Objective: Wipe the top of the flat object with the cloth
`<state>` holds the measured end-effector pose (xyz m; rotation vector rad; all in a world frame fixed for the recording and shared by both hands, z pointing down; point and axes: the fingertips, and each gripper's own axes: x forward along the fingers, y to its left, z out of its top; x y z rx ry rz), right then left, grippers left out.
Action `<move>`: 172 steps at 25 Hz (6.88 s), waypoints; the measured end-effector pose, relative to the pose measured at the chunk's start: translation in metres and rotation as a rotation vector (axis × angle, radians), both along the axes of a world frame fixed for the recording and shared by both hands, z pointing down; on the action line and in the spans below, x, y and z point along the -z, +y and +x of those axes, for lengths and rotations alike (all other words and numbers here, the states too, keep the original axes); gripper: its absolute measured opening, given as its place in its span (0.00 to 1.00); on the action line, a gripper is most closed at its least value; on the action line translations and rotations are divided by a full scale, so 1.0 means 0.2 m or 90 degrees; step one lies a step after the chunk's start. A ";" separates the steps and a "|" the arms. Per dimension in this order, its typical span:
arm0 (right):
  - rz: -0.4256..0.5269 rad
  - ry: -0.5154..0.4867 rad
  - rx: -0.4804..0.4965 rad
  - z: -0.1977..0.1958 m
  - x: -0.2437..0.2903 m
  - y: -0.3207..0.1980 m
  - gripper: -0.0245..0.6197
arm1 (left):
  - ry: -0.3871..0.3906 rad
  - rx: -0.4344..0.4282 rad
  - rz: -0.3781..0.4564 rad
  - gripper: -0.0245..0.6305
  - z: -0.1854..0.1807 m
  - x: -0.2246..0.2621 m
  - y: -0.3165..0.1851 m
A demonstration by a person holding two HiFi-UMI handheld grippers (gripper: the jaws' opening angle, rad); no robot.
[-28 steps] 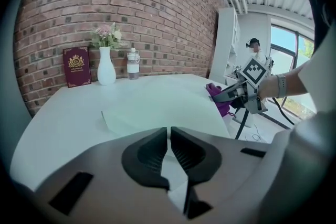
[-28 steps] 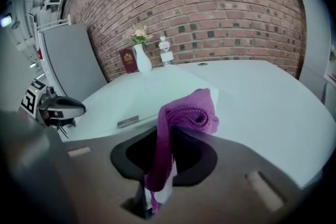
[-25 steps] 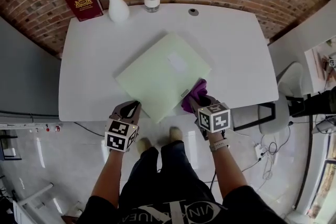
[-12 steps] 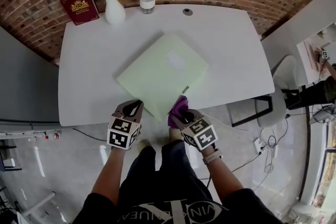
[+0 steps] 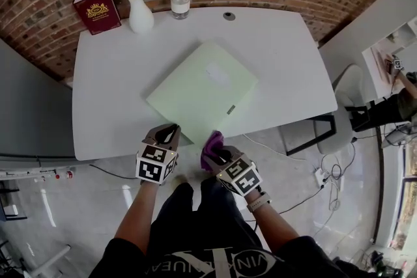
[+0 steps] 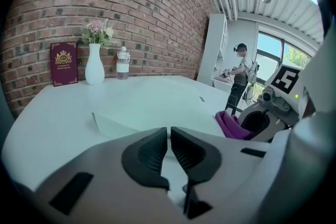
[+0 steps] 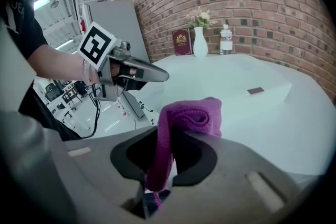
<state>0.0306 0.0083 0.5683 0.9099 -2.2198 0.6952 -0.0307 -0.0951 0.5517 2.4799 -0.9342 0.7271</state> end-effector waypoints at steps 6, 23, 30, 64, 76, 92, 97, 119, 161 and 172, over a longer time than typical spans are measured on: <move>-0.006 -0.011 -0.010 -0.06 0.00 0.04 0.14 | 0.009 -0.009 -0.012 0.08 0.00 0.00 0.00; -0.059 -0.181 -0.277 0.10 0.01 0.04 0.14 | 0.043 -0.077 -0.052 0.08 0.23 0.00 0.09; -0.047 -0.250 -0.499 0.44 -0.01 -0.02 0.14 | 0.029 -0.260 -0.070 0.08 0.49 -0.01 0.33; -0.023 -0.040 -0.445 0.91 0.00 -0.48 0.14 | -0.028 -0.194 -0.052 0.08 0.30 0.02 -0.24; -0.023 -0.019 -0.267 0.46 0.01 -0.46 0.14 | -0.036 -0.244 -0.082 0.08 0.37 0.02 -0.19; -0.011 0.030 -0.108 0.32 0.03 -0.32 0.14 | -0.031 -0.308 -0.096 0.08 0.58 0.01 -0.08; -0.012 0.008 -0.157 0.42 0.02 -0.31 0.14 | -0.024 -0.333 -0.101 0.08 0.69 0.01 -0.02; -0.046 -0.040 -0.410 0.52 0.00 -0.31 0.14 | -0.080 -0.090 0.036 0.21 -0.18 0.12 -0.81; -0.062 -0.092 -0.668 0.52 -0.01 -0.36 0.14 | -0.188 -0.498 0.026 0.14 -0.01 -0.11 -0.68; -0.065 -0.045 -0.548 0.37 -0.01 -0.54 0.14 | -0.186 -0.616 0.034 0.14 0.14 -0.10 -0.36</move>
